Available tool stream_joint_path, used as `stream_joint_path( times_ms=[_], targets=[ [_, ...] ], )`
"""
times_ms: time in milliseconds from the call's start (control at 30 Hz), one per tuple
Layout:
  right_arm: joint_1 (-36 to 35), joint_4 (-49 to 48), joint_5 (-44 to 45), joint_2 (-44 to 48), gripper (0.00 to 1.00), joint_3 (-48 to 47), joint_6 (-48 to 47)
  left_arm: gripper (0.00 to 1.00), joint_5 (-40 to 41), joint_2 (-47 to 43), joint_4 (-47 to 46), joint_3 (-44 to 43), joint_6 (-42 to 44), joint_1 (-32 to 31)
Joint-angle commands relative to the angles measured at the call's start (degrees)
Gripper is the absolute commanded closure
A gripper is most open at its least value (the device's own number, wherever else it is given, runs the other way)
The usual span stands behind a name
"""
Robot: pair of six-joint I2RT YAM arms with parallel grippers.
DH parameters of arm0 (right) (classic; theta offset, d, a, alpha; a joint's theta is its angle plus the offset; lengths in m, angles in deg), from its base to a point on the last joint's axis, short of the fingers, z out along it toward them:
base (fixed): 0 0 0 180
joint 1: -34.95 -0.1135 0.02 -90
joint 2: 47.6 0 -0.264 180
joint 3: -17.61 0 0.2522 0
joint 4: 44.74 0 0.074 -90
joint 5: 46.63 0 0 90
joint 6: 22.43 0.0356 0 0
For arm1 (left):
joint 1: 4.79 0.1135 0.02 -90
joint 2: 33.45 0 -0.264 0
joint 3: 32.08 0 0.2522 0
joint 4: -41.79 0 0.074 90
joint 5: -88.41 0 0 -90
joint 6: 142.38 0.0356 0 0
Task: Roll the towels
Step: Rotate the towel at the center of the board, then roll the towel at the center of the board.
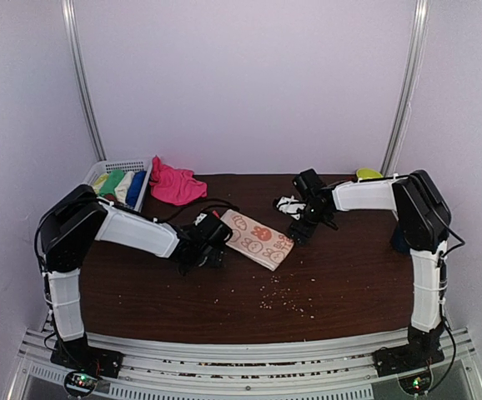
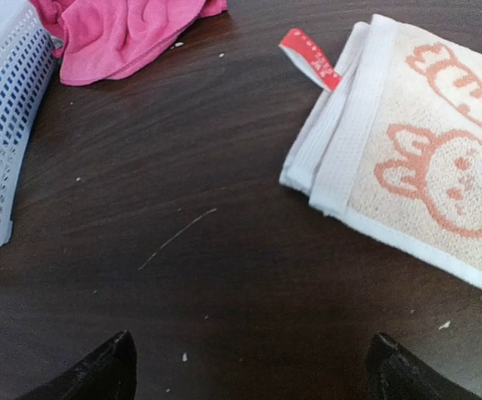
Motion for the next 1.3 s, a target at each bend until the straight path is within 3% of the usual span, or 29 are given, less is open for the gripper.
stream_joint_path(
  times_ms=[0,200,400,667,833,967,1100,1267],
  targets=[
    [-1.27,10.72,-6.98,2.08,0.00,1.89,-6.08,0.02,2.74,-6.20,-0.23,4.29,-1.88,-0.14],
    [-3.92,12.26,-13.86,5.04,0.00,3.90,-7.31,0.02,2.62,-15.06,-4.61,13.73,-0.25,-0.40],
    [-9.09,10.46,-13.85,5.30,0.00,5.53,-4.55,0.02,0.85,-23.93,-11.43,23.18,6.31,-2.18],
    [-9.97,8.26,-9.56,10.81,0.00,6.64,0.07,0.02,-2.82,-32.17,-26.45,33.02,24.59,-8.73],
    [-7.35,2.47,-6.15,20.36,0.00,13.59,-4.91,0.02,-5.91,-33.81,-38.04,38.74,37.31,-12.52],
    [-5.98,-0.38,-7.40,24.90,0.00,17.33,-8.99,0.02,-9.82,-32.45,-39.95,38.69,43.78,-13.67],
    [-5.91,-1.99,-16.23,28.18,0.00,24.04,-20.77,0.02,-11.26,-29.51,-37.21,35.56,49.67,-16.02],
    [-6.44,-14.61,-25.44,37.91,0.00,38.40,-34.82,0.02,-15.04,-27.23,-34.88,33.57,54.41,-16.67]
  ],
)
